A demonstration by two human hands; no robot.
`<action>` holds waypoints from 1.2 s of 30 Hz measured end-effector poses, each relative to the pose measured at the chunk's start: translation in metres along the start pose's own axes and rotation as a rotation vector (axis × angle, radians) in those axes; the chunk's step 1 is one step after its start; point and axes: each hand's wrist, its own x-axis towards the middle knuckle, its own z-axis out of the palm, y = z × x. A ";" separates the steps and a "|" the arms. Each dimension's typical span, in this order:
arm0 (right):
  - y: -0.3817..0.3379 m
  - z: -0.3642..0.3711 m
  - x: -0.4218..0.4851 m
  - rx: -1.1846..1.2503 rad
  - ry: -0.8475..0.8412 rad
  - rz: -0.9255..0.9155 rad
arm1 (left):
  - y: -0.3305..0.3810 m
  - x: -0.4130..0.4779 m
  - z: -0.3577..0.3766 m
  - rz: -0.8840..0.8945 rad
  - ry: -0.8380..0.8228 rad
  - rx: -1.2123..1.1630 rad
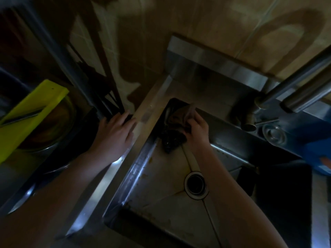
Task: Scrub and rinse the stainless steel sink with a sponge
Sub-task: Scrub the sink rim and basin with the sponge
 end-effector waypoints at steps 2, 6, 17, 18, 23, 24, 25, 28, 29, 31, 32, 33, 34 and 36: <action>-0.006 0.016 0.004 -0.295 -0.022 -0.163 | -0.002 -0.004 -0.002 -0.005 -0.007 -0.023; -0.015 0.041 0.007 -0.701 -0.121 -0.419 | -0.008 -0.010 -0.001 -0.001 0.001 -0.043; -0.017 0.061 0.028 -1.211 -0.316 -0.400 | -0.023 -0.014 -0.002 0.002 0.062 -0.075; -0.016 0.061 0.025 -1.217 -0.341 -0.415 | -0.023 -0.015 -0.002 0.004 0.061 -0.076; -0.001 0.050 -0.001 -1.226 -0.469 -0.453 | -0.024 -0.015 0.000 0.011 0.054 -0.095; 0.004 0.047 -0.008 -1.219 -0.507 -0.479 | -0.023 -0.015 0.000 0.011 0.051 -0.101; 0.009 0.045 -0.014 -1.216 -0.550 -0.507 | -0.022 -0.014 0.001 0.010 0.046 -0.106; 0.021 0.039 -0.032 -1.209 -0.641 -0.546 | -0.021 -0.013 0.001 0.003 0.026 -0.109; 0.023 0.038 -0.038 -1.199 -0.653 -0.556 | -0.020 -0.013 0.001 0.002 0.024 -0.105; 0.027 0.033 -0.050 -1.156 -0.667 -0.568 | -0.020 -0.015 0.000 -0.001 0.028 -0.106; 0.030 0.031 -0.055 -1.132 -0.675 -0.568 | -0.020 -0.015 0.000 -0.007 0.027 -0.111; 0.032 0.028 -0.059 -1.113 -0.683 -0.565 | -0.020 -0.016 0.000 -0.012 0.024 -0.114; 0.035 0.025 -0.064 -1.102 -0.691 -0.558 | -0.019 -0.017 -0.001 -0.014 0.020 -0.112; 0.041 0.019 -0.072 -1.081 -0.707 -0.556 | -0.018 -0.019 -0.001 -0.014 0.018 -0.105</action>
